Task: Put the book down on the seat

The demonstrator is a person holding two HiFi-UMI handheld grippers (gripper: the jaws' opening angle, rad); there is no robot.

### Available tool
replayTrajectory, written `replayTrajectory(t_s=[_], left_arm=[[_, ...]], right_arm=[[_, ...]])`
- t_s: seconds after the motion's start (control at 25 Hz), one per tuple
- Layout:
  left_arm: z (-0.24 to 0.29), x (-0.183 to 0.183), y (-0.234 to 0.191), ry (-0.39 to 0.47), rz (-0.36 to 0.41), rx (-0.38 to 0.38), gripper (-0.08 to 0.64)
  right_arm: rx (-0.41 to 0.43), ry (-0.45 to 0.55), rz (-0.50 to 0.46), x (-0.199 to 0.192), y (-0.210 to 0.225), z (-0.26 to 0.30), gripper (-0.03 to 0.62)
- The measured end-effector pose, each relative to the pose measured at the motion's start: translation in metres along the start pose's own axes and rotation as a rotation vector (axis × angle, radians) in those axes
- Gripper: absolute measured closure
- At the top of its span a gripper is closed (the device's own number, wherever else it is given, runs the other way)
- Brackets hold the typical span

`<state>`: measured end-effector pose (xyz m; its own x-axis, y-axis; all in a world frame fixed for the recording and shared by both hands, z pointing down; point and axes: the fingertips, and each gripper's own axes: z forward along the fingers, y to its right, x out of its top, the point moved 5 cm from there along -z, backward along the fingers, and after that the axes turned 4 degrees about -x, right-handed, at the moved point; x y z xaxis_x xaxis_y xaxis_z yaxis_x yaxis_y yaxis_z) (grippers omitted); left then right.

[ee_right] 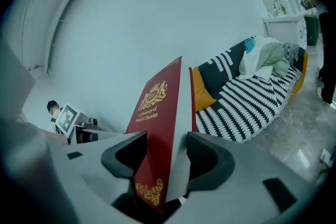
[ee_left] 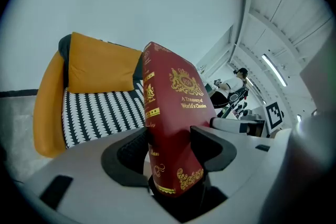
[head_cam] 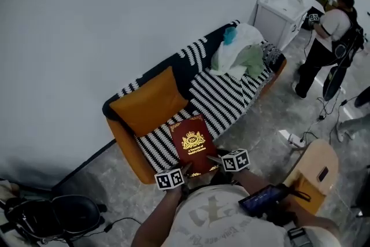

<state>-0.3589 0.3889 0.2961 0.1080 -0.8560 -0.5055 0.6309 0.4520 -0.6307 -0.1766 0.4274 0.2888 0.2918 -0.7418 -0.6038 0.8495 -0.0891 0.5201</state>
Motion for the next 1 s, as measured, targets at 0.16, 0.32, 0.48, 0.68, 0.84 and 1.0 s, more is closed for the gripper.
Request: replayTrajectory(t_s=[0.16,0.32,0.48,0.68,0.84,1.0], left_arm=[[0.0,-0.003,0.004,0.002,0.001,-0.01,0.301],[0.004,-0.012,0.015,0.006,0.012,-0.025,0.301],[0.012,-0.007,0.019,-0.013,0.022,-0.043,0.301],[0.025,-0.004,0.027,-0.046,0.039,-0.051,0.301],[0.045,-0.001,0.035,-0.078,0.048,-0.066,0.301],[0.073,0.006,0.055,-0.111,0.087,-0.09,0.299]], right_arm=[[-0.006,0.003,-0.011,-0.002,-0.001,-0.007,0.342],[-0.014,0.016,-0.02,-0.008,0.005,-0.021,0.344],[-0.029,0.025,0.001,-0.005,0.012,-0.025,0.345],[-0.042,0.027,0.025,-0.006,0.025,-0.032,0.345],[-0.064,0.034,0.038,-0.003,0.043,-0.039,0.348],[-0.084,0.056,0.078,0.0,0.07,-0.055,0.348]])
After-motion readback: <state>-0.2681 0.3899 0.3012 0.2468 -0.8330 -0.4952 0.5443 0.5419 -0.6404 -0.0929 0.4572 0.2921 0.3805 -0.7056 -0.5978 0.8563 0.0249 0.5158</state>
